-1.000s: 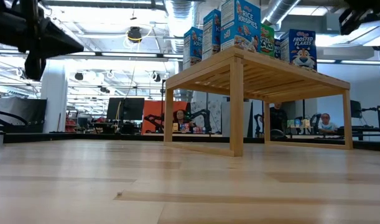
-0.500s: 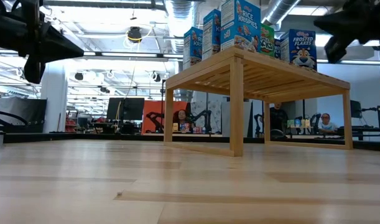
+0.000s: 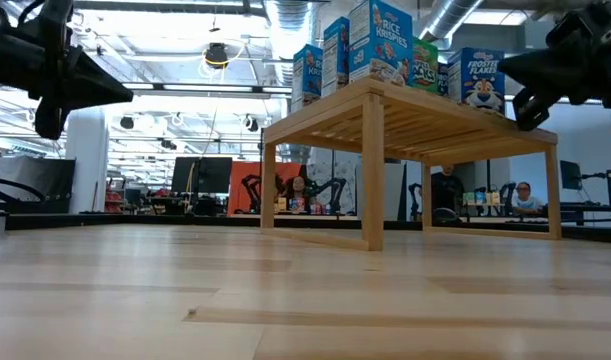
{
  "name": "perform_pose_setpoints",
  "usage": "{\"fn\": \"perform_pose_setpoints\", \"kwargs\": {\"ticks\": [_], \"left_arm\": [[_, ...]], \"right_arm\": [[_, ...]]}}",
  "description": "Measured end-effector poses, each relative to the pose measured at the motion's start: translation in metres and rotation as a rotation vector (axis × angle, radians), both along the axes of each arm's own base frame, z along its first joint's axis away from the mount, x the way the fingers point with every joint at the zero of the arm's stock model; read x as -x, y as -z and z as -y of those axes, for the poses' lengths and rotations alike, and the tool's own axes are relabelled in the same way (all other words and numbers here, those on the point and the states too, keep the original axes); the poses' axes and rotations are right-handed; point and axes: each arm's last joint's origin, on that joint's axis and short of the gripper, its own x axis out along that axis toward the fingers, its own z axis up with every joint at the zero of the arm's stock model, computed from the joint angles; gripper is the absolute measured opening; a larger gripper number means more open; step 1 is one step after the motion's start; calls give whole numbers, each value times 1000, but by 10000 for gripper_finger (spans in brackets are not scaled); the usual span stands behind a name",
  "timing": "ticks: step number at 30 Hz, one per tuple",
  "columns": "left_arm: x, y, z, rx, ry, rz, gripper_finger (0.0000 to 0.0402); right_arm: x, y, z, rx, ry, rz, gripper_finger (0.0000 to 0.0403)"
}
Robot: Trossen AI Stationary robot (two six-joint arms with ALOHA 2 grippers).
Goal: Stack cereal on shelf
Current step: Return to Home Position
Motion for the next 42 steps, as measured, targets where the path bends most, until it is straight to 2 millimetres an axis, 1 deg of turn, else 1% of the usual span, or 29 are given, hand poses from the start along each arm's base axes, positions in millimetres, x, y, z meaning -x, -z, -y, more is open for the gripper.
{"fn": "perform_pose_setpoints", "kwargs": {"ticks": [6, 9, 13, 17, 21, 25, 29, 33, 38, 42], "left_arm": [[-1, 7, 1, 30, 52, -23, 0], [0, 10, 1, 29, 65, -44, 0], [0, 11, 1, 57, 67, -27, 0], [-1, 12, 2, 57, 100, -40, 0], [0, 13, 2, 26, 95, -71, 0], [0, 16, 1, 8, 67, -93, 0], [1, 17, 0, 22, 56, -94, 0], [1, 17, 0, 23, 54, -96, 0], [1, 18, 1, 54, 95, -88, 0], [0, 19, 3, 83, 186, -97, 0]], "right_arm": [[0, 4, 1, 29, 17, -36, 13], [-1, 4, 0, 0, 12, -40, 13], [0, 4, 0, -53, 4, -38, 15], [0, 4, -2, -79, -31, -38, 9], [0, 6, -6, -44, -74, -59, 9], [-1, 10, -7, -22, -24, -99, 10], [-1, 10, -7, -14, -16, -103, 12], [-1, 11, -6, -14, -16, -107, 24], [-1, 11, -6, -14, -16, -108, 39], [-1, 11, -6, -14, -16, -108, 42]]}}
